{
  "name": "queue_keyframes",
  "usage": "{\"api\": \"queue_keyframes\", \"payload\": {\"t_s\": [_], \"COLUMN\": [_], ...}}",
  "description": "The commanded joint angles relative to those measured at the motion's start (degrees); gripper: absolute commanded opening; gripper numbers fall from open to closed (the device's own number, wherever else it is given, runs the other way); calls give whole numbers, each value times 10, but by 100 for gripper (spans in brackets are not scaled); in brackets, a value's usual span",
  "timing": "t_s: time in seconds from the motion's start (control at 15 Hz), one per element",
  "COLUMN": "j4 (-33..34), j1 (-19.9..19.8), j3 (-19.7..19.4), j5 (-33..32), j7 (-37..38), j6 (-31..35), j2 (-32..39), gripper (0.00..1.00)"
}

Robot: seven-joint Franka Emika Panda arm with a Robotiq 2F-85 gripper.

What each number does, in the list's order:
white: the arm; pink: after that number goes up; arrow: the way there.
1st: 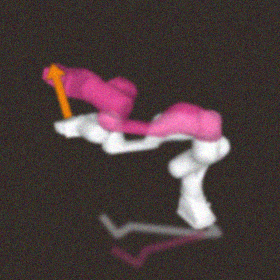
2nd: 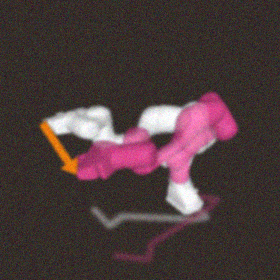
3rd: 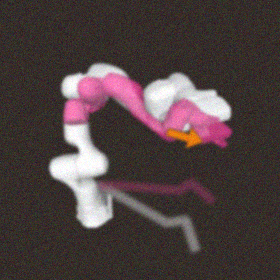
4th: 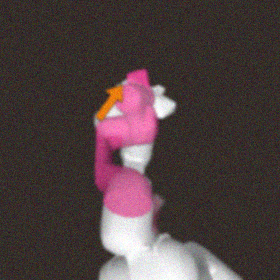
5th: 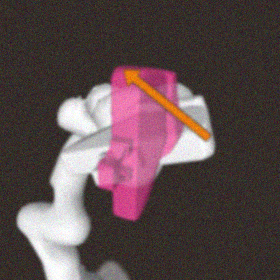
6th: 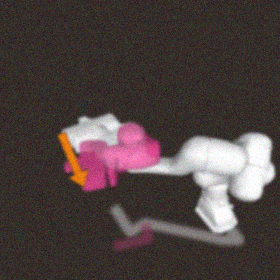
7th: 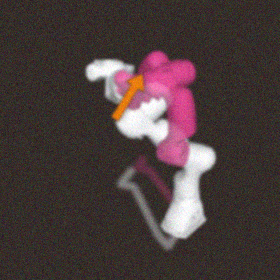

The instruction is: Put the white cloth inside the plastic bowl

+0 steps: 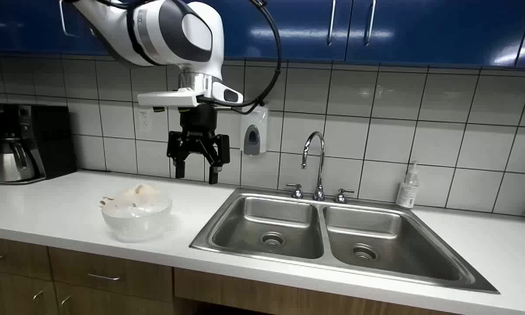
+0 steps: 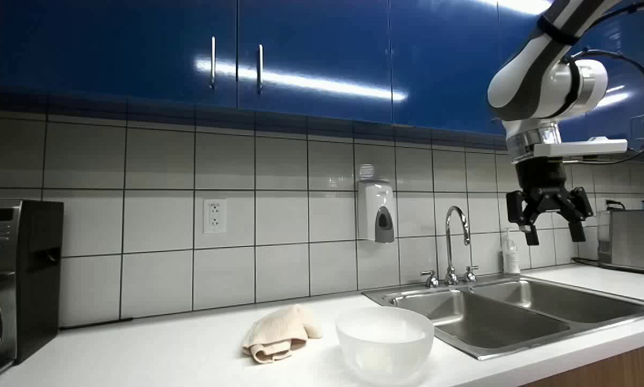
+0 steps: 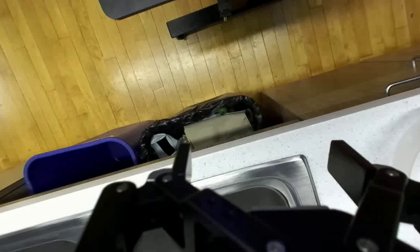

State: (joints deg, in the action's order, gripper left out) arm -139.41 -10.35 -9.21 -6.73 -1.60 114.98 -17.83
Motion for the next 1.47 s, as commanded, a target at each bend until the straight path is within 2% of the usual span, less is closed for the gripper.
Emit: {"api": "queue_keyframes", "payload": {"t_s": [0.0, 0.8, 1.4], "j4": [1, -7, -4], "j1": [1, 2, 27], "j3": [-1, 5, 71], "j5": [0, 3, -13], "j7": [0, 20, 150], "j6": [-1, 10, 61], "j2": [0, -2, -12], "gripper": [100, 100, 100]}}
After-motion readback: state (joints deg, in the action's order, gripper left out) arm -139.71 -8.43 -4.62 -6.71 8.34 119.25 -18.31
